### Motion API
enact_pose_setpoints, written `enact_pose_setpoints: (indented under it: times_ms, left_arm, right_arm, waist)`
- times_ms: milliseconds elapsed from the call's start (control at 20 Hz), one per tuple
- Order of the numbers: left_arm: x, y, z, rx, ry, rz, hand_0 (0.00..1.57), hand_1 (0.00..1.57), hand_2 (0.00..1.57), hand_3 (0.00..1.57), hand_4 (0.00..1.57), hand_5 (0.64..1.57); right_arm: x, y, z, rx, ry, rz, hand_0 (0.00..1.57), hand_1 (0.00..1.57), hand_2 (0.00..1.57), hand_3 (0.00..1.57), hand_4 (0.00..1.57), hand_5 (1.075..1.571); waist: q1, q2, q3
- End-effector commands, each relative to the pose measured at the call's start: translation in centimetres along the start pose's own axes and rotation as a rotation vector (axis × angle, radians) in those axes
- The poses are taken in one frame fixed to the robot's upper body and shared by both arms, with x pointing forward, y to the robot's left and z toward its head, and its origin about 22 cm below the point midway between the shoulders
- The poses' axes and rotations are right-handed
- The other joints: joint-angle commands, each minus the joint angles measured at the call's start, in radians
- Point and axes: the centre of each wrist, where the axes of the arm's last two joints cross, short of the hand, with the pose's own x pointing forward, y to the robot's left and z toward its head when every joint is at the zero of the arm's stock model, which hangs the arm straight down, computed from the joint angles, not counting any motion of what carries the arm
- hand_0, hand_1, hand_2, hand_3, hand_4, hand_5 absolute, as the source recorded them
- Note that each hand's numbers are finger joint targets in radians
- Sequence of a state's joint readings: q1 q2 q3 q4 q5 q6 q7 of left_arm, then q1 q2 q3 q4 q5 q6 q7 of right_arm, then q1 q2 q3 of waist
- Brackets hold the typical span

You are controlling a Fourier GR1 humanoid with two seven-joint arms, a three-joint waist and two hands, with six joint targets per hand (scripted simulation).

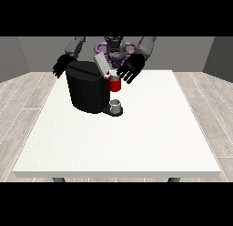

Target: Insert the coffee pod into the coffee machine and close the lid

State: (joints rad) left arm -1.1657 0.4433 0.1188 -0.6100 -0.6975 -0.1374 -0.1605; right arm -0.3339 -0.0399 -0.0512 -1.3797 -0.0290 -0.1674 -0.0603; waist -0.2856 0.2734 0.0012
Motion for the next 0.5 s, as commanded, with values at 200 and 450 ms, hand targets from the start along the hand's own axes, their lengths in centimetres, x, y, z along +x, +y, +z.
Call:
enact_pose_setpoints:
  times_ms: [200,450]
  left_arm:
    - [-0.5,-2.3,0.3,-0.105,-0.022,-0.087,0.0,0.0,0.0,0.0,0.0,1.571]
    - [0.0,-0.2,0.0,-0.088,0.013,-0.122,0.0,0.0,0.0,0.0,0.0,1.571]
  right_arm:
    - [-0.5,-0.1,0.4,-0.013,0.031,0.0,0.0,0.0,0.0,0.0,0.44,1.571]
    - [-0.2,-0.9,-0.1,-0.004,0.009,0.023,0.0,0.0,0.0,0.0,0.34,1.571]
  waist:
    - [0.012,-0.016,-0.001]
    - [-0.005,-0.004,-0.0009]
